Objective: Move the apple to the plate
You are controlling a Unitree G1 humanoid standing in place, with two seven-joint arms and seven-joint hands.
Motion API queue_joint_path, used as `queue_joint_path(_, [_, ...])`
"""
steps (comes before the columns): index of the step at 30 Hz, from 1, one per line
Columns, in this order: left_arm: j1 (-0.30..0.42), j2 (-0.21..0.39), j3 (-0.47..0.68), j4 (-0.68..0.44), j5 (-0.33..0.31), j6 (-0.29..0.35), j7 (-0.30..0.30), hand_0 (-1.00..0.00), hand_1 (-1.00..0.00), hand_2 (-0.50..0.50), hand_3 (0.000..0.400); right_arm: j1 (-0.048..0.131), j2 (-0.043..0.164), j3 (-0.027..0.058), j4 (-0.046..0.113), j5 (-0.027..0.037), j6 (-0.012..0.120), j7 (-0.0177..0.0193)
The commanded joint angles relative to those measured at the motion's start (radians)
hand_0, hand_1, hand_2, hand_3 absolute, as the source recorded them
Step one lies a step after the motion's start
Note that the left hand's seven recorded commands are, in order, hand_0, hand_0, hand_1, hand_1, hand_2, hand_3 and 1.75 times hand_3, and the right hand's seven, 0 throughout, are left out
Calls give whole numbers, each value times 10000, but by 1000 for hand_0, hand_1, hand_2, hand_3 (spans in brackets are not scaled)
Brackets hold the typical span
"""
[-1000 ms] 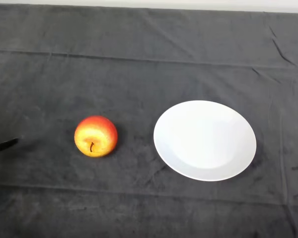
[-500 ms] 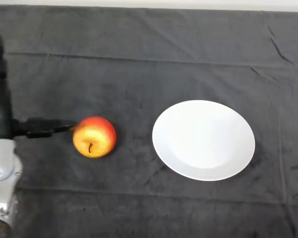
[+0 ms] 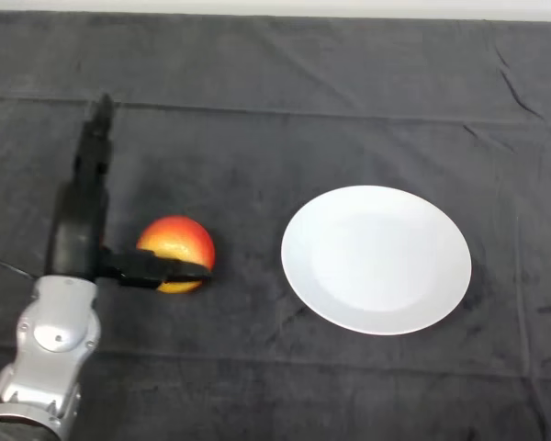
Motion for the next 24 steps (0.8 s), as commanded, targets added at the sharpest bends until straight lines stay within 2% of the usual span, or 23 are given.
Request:
queue_joint_path(1, [-284, -100, -136, 518, 165, 154, -96, 0, 0, 0, 0, -256, 11, -80, -403, 159, -72, -14])
queue_joint_path(16, [-1233, -357, -1190, 2459, 16, -37, -305, 0, 0, 0, 0, -255, 12, -75, -408, 162, -72, -30])
queue_joint_path(17, [-1273, -360, -1230, 2539, 7, -49, -312, -82, 0, -41, 33, -255, 11, -75, -407, 162, -73, -30])
queue_joint_path(18, [-1311, -360, -1272, 2619, -2, -65, -319, -561, 0, -280, 224, -256, 11, -76, -405, 163, -73, -30])
queue_joint_path(19, [-1340, -359, -1310, 2682, -7, -80, -321, -957, -63, -447, 383, -256, 10, -76, -403, 164, -74, -29])
queue_joint_path(20, [-1363, -355, -1345, 2735, -11, -97, -321, -1000, -580, -210, 400, -257, 9, -77, -402, 165, -74, -29])
queue_joint_path(22, [-1399, -341, -1413, 2838, -12, -148, -314, -1000, -1000, 0, 400, -258, 8, -78, -398, 167, -75, -27])
queue_joint_path(24, [-1426, -326, -1474, 2922, -6, -204, -295, -1000, -1000, 0, 400, -259, 6, -79, -395, 168, -76, -26])
